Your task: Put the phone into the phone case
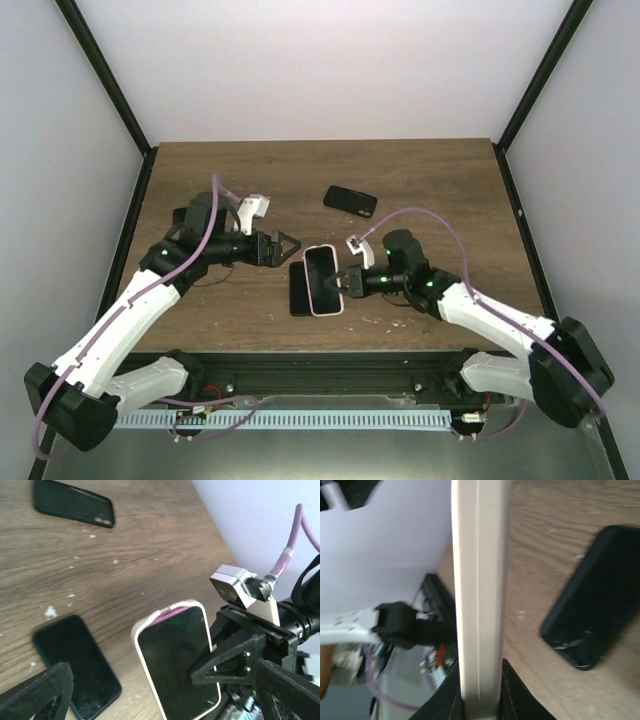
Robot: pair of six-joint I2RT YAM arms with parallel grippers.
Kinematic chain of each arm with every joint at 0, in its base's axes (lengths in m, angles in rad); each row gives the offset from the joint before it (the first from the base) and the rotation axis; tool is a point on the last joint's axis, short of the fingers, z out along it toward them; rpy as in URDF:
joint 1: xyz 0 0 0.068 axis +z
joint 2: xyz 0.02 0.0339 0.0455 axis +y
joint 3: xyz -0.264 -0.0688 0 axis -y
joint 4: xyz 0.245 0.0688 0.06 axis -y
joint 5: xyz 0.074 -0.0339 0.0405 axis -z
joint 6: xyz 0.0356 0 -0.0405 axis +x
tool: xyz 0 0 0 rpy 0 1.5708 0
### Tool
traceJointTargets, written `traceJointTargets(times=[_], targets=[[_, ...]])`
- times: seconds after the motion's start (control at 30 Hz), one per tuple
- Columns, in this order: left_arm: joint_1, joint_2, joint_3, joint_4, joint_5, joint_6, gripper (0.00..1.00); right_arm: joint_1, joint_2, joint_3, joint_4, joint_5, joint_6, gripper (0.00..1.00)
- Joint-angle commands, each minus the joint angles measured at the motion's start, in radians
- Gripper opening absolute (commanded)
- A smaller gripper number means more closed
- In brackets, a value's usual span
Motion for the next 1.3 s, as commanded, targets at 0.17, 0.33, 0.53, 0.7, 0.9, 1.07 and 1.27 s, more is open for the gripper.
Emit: traceJointTargets(times=[0.17,0.33,0.53,0.7,0.9,1.07,1.27], targets=[[0.004,-0.001,-0.068,-0.102,-0.325,-0.019,1.0,-0.147,0.294,0.062,0.06,0.11,0.006,0.01],[0.007,-0.015,-0.092,-0.114,-0.339,-0.027,1.0,-0.192,0.451,0.065,0.117,0.036,0.004,0.02],[0.01,-0.004,-0.084,-0.137,-0.355,-0.022,1.0,-0.198,0.494,0.051,0.136,0.061,0.015,0.11],[0.011,0.005,-0.072,-0.151,-0.35,-0.028,1.0,-0.204,0.493,0.043,0.076,0.154,0.007,0.26],[0.012,-0.009,-0.08,-0.15,-0.351,-0.045,0.99,-0.206,0.453,0.037,0.019,0.204,0.006,0.44],[0.011,-0.01,-0.09,-0.151,-0.366,-0.062,0.98,-0.206,0.369,0.071,-0.084,0.295,-0.036,0.68],[0.011,0.007,-0.096,-0.141,-0.385,-0.085,1.0,-0.208,0.333,0.184,-0.211,0.458,-0.133,1.0]])
